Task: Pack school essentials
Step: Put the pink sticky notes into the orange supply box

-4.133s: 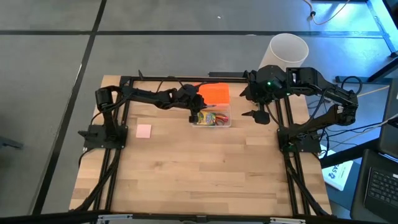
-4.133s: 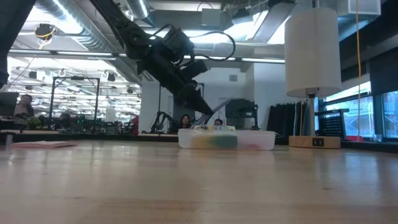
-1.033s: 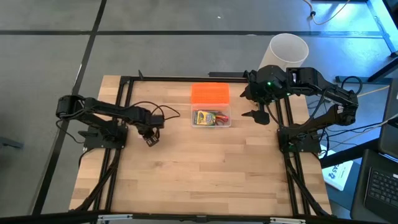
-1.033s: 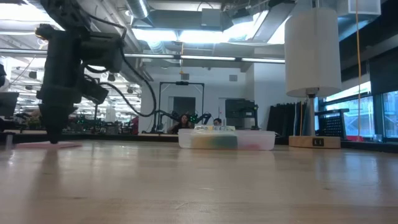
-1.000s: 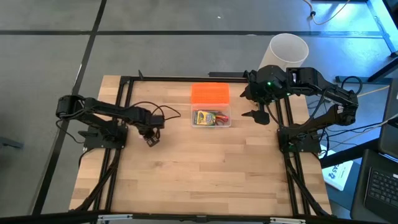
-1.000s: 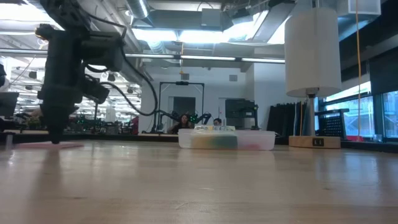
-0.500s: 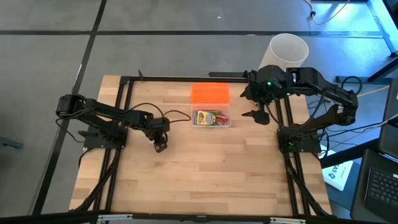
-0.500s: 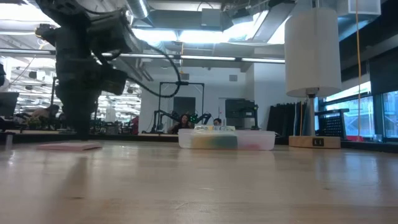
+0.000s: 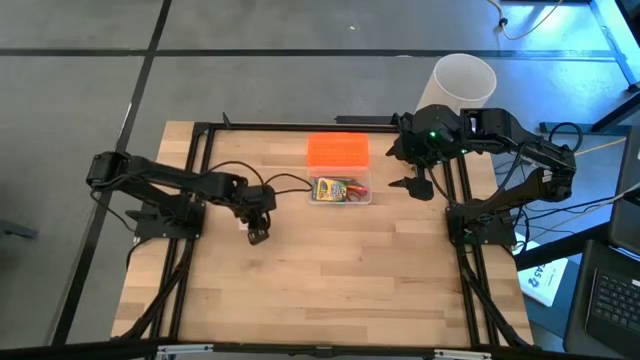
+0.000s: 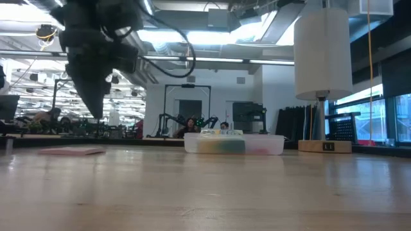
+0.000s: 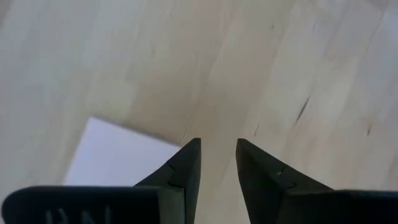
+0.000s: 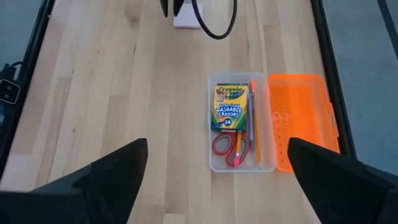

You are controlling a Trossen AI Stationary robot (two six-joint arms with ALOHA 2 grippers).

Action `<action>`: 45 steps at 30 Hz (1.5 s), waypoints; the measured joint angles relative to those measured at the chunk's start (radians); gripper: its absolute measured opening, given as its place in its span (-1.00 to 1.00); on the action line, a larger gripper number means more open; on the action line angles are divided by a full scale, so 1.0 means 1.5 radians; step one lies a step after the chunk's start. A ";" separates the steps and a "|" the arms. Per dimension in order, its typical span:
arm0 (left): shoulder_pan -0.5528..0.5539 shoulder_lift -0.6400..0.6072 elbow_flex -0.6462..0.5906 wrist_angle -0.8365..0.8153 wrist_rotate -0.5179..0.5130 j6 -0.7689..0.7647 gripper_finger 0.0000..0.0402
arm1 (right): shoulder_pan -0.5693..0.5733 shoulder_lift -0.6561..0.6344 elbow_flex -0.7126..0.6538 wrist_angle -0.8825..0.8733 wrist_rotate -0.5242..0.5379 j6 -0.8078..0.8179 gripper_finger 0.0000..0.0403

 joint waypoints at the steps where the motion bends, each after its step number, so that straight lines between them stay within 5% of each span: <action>1: 0.000 0.000 0.014 -0.022 -0.002 0.009 -0.53 | 0.000 0.000 0.000 0.000 0.000 0.001 0.91; 12: -0.005 0.001 0.097 -0.198 -0.024 0.033 -0.53 | 0.000 0.000 0.000 0.002 0.000 0.000 0.91; 45: -0.006 0.001 0.099 -0.214 -0.044 0.060 -0.52 | 0.000 0.000 0.000 0.002 0.000 0.000 0.91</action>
